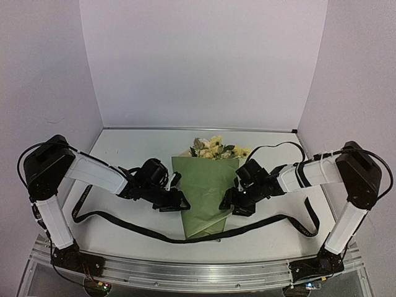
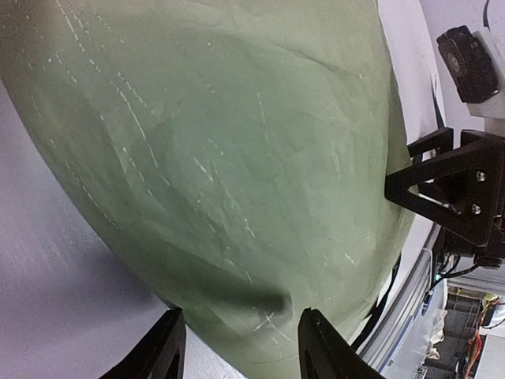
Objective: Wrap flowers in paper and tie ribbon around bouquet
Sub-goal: Pick up the folded bouquet from the center of the board.
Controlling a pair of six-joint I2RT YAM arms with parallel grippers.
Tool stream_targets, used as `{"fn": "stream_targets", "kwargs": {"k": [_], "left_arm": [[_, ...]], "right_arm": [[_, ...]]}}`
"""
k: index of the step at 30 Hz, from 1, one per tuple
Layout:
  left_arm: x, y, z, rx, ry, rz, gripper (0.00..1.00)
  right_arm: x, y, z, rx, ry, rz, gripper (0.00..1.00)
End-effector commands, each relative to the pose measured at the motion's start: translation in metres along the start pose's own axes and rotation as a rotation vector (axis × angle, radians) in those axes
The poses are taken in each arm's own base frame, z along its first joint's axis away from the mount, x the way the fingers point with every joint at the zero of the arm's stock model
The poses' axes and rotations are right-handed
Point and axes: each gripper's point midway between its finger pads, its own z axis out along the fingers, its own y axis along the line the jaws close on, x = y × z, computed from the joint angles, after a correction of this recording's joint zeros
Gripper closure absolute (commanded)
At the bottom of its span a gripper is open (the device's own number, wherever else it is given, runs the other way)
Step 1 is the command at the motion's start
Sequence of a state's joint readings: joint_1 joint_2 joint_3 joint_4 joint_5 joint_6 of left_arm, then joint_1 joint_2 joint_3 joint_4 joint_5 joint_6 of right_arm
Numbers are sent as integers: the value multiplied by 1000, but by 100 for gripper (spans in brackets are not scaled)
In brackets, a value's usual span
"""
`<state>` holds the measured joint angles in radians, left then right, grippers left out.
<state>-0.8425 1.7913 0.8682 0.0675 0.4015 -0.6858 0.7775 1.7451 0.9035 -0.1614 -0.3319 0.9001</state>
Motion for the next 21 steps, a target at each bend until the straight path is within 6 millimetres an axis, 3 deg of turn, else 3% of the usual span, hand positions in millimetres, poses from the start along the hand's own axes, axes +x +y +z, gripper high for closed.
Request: {"fn": "stream_targets", "kwargs": {"k": [1, 7, 12, 15, 21], "left_arm": [[-23, -22, 4, 95, -31, -18, 52], [-30, -24, 6, 113, -11, -63, 60], [-40, -31, -2, 128, 6, -88, 68], [-44, -36, -7, 131, 21, -91, 71], [-44, -46, -16, 141, 64, -108, 74]], "right_arm": [[-10, 15, 10, -49, -2, 42, 54], [-20, 22, 14, -70, -1, 87, 81], [-31, 32, 6, -106, -1, 161, 94], [-33, 40, -2, -109, 8, 174, 100], [-33, 54, -21, -117, 29, 189, 100]]}}
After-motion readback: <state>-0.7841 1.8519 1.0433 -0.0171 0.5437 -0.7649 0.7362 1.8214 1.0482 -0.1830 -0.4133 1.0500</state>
